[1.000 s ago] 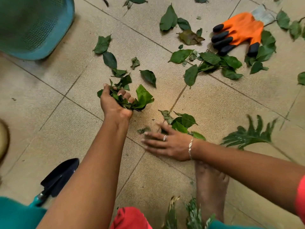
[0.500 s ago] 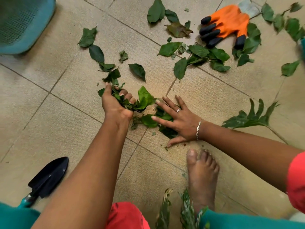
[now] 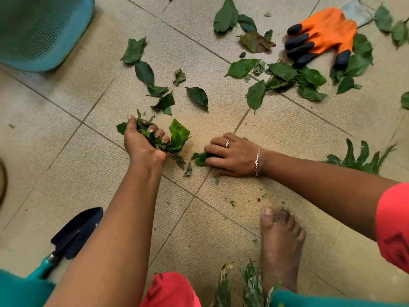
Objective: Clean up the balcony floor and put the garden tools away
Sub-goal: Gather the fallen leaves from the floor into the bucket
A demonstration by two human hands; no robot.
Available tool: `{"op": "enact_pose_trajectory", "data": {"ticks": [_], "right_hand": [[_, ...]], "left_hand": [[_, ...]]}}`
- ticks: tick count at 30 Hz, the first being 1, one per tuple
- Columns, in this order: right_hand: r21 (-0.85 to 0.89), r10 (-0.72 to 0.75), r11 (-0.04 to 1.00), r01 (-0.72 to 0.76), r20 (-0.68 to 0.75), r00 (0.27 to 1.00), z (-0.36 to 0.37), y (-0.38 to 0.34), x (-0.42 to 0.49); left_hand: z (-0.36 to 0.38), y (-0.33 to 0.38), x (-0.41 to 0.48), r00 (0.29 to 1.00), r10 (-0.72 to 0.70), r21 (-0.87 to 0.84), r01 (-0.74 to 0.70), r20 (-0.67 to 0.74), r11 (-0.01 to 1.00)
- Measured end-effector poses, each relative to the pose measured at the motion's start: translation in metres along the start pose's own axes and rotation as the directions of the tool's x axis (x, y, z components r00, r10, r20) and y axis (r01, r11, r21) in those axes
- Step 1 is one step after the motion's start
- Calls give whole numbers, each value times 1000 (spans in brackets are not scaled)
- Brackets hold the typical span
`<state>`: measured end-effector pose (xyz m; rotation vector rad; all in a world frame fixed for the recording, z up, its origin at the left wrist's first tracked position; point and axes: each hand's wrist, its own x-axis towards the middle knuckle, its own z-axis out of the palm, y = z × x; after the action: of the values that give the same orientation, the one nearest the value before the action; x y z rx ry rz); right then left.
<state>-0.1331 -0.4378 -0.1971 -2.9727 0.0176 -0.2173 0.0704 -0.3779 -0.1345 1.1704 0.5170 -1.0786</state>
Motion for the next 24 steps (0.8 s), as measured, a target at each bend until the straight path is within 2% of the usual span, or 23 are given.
{"op": "enact_pose_trajectory", "data": {"ticks": [4,8,10,12,14,17,19,21,24], "right_hand": [[13,24,1000,-23,-47,999,-1,2,4],[100,205,975,-200,-44,978,-4,5,7],[258,381,902,-346,-99,919,-14,11,9],[412,567,780,-471,-148,810,-27,18,2],[425,637,737,-526,-177,750,-35,23,-15],[312,609,782,-539,-198,768,-31,19,-43],[260,597,793,-551,-147,789,-21,5,-58],[235,524,832,-502,-36,851,-14,-14,-69],[67,339,933,-354,172,925,-7,-24,-78]], "left_hand": [[2,-7,-1,1000,-14,20,14,11,1000],[4,-12,-3,1000,-22,21,22,20,1000],[2,-11,-3,1000,-16,19,16,21,1000],[0,-8,-2,1000,-6,15,5,20,1000],[-1,-3,0,1000,6,10,-6,16,1000],[-2,1,0,1000,22,1,-22,15,1000],[-3,1,0,1000,25,-5,-24,16,1000],[-3,1,0,1000,19,-10,-19,21,1000],[-3,0,1,1000,13,-12,-13,26,1000]]}}
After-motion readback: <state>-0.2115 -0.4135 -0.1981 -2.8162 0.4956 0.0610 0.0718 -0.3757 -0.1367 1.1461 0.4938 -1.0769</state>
